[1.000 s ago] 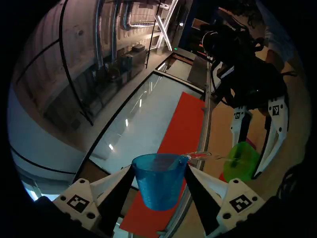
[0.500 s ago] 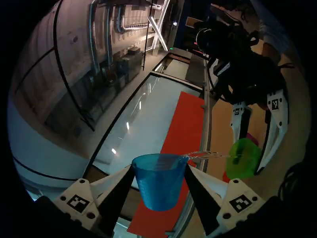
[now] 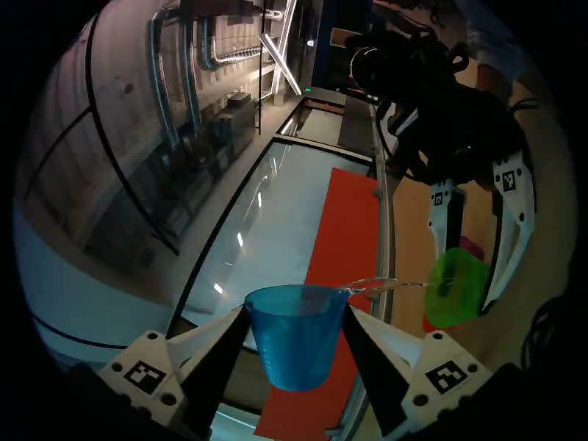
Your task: Pour water
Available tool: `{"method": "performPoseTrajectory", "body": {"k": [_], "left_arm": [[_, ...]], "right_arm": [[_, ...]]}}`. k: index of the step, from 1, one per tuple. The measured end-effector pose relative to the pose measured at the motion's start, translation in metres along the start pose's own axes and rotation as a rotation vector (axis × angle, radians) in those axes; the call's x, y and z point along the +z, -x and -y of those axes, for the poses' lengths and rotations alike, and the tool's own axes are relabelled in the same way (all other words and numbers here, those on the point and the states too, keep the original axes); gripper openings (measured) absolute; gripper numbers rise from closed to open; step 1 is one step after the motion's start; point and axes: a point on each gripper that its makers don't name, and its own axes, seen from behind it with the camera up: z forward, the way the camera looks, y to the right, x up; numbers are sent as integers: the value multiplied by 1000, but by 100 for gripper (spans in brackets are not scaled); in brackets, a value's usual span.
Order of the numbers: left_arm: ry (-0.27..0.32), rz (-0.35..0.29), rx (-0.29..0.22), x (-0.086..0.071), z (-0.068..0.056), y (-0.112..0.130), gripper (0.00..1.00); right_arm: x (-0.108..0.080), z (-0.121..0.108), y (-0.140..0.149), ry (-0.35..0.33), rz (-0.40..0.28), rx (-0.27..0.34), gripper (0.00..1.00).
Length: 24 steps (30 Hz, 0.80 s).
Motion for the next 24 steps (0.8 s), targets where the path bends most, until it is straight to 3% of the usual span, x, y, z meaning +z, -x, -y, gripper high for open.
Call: {"method": "performPoseTrajectory", "body": {"k": [24], "left_arm": [[-7, -6, 97, 3, 3, -13, 86]], "right_arm": [[-10, -6, 0, 23, -7, -10, 86]]}}
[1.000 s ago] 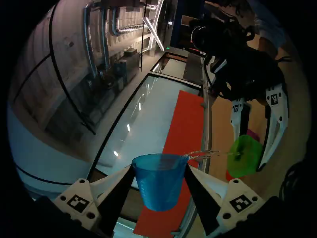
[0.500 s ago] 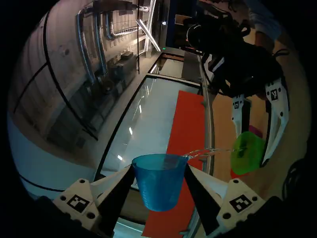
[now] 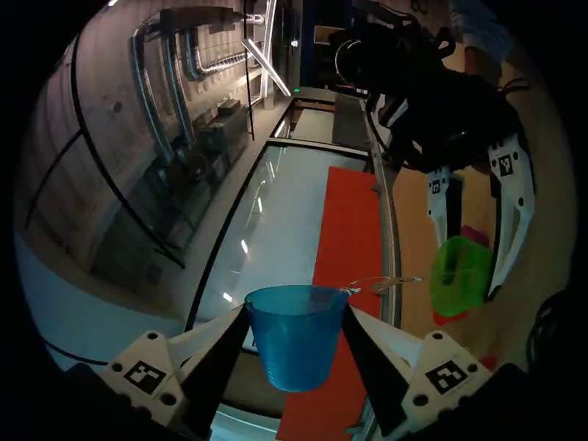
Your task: Pour water
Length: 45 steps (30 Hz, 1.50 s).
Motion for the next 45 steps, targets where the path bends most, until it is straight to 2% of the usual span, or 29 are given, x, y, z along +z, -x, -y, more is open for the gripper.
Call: {"method": "performPoseTrajectory", "body": {"k": [7, 21, 36, 45], "left_arm": [[-7, -6, 14, 0, 3, -5, 87], [-16, -7, 79, 3, 12, -9, 87], [-20, -16, 151, 3, 13, -13, 86], [-15, -20, 204, 2, 8, -15, 86]], "right_arm": [[-1, 1, -1, 0, -2, -5, 86], [-2, 3, -4, 3, -10, -6, 86], [-2, 3, -7, 4, -16, -5, 86], [-2, 2, -9, 7, -18, -5, 86]]}}
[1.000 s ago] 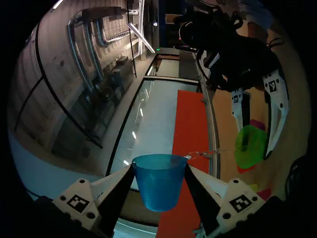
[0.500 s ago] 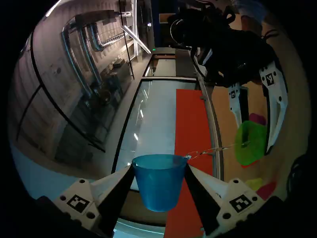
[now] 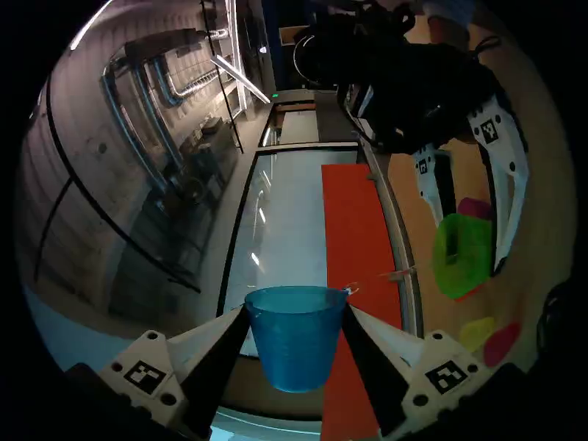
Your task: Pour water
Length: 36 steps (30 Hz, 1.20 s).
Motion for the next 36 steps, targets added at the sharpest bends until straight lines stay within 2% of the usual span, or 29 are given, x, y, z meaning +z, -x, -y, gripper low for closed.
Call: {"method": "performPoseTrajectory", "body": {"k": [9, 18, 30, 36], "left_arm": [[-1, -8, 47, 1, 4, -4, 86], [0, -7, 103, 2, 3, -6, 87], [5, -8, 76, 6, 2, -4, 87], [4, 6, 26, 7, 2, 2, 87]], "right_arm": [[-2, 0, 0, 1, -5, 1, 86], [-3, -2, 0, 3, -12, 8, 86], [-4, -2, -1, 3, -16, 7, 86], [-5, -2, -4, 6, -19, 9, 86]]}}
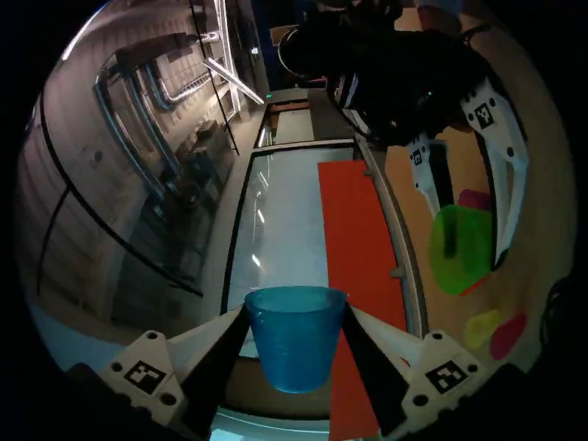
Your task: Pour water
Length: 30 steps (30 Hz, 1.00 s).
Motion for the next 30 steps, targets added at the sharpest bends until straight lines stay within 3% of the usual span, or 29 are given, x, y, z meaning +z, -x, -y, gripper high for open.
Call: {"method": "performPoseTrajectory", "body": {"k": [5, 24, 30], "left_arm": [[-5, 7, -104, 3, 1, 4, 86], [-33, -9, -646, 2, 0, 21, 86], [-35, 0, -793, -1, 1, 28, 86]], "right_arm": [[-2, -1, -1, 4, -4, 1, 86], [-9, -5, -8, 16, -22, 0, 86], [-10, -6, -11, 20, -29, 1, 86]]}}
